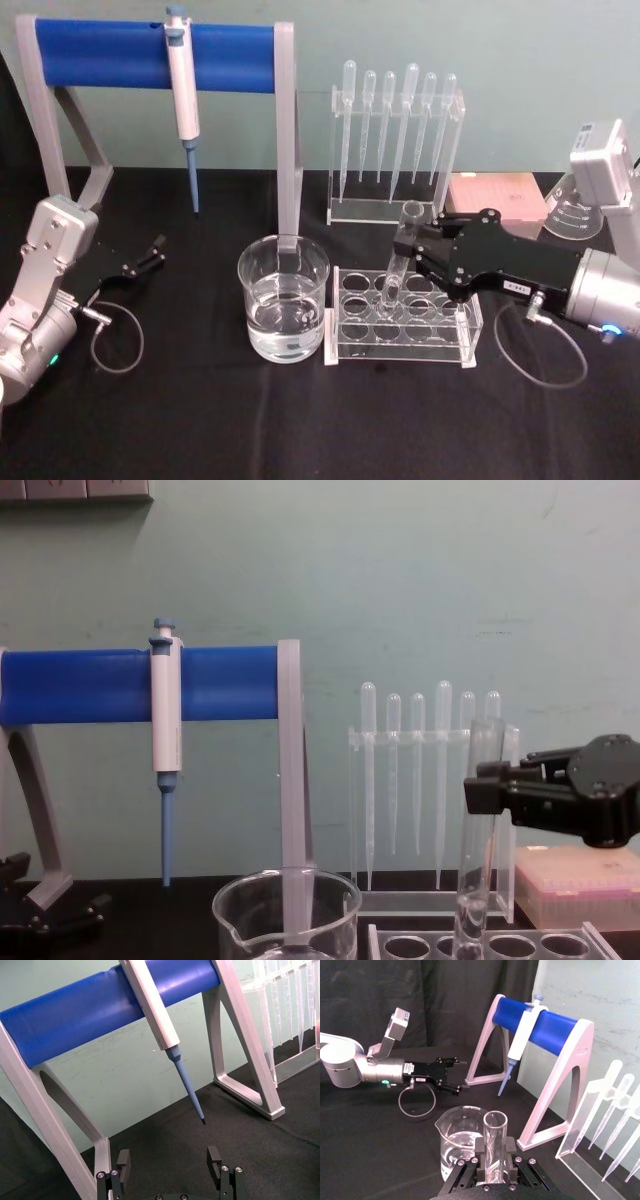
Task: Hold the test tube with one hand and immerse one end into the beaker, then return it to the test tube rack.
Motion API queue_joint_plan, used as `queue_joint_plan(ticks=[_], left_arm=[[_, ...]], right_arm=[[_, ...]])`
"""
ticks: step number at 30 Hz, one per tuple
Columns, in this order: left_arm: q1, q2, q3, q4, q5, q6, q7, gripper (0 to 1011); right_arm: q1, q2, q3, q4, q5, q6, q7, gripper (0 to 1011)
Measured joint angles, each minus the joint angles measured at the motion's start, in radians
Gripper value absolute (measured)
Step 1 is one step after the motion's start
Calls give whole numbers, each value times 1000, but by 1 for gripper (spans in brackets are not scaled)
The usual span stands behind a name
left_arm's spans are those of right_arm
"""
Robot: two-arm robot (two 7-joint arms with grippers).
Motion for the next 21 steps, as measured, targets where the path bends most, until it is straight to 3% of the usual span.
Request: queue_joint_plan(ticks=[21], left_arm=[[0,0,0,0,0,0,0,1000]], right_arm=[[-16,-39,-12,76,-34,-23,-1,234]])
